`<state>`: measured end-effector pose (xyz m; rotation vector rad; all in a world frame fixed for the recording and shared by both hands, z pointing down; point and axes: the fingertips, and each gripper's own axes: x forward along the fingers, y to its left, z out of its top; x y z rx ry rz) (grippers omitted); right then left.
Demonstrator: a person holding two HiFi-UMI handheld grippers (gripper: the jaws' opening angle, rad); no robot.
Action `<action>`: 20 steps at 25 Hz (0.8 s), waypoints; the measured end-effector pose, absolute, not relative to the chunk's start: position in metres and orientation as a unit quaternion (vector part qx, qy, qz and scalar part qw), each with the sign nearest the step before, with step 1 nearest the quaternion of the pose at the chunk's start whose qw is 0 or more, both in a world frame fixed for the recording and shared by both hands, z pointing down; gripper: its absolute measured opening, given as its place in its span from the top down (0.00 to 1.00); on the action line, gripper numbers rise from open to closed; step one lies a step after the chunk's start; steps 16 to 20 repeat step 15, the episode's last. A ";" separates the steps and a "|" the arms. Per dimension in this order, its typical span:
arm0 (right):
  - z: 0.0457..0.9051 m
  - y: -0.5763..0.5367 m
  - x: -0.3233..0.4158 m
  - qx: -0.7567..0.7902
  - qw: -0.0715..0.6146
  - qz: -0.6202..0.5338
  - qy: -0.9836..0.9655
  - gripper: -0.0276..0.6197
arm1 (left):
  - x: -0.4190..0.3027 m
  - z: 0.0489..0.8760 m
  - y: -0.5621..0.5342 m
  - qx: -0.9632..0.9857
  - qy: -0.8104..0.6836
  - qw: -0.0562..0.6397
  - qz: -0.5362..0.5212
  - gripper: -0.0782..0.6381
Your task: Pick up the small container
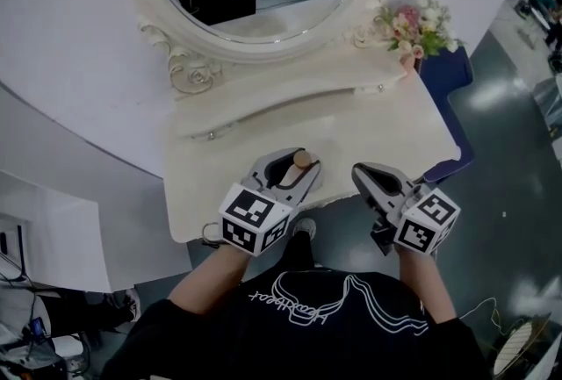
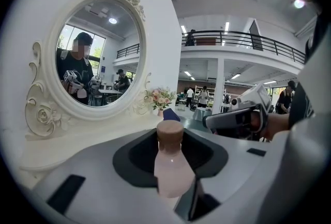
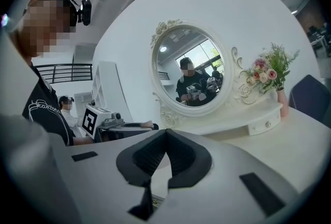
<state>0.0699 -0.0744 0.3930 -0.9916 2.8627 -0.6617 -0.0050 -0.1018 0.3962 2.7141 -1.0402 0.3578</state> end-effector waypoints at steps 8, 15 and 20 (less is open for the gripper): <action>0.391 -0.075 0.068 -0.315 0.017 -0.211 0.925 0.95 | -0.006 0.393 -0.104 0.921 -0.356 0.103 0.122 0.69; 0.391 -0.082 0.069 -0.313 0.018 -0.211 0.926 0.95 | -0.004 0.391 -0.111 0.921 -0.356 0.102 0.122 0.69; 0.391 -0.082 0.069 -0.313 0.018 -0.211 0.926 0.95 | -0.004 0.391 -0.111 0.921 -0.356 0.102 0.122 0.69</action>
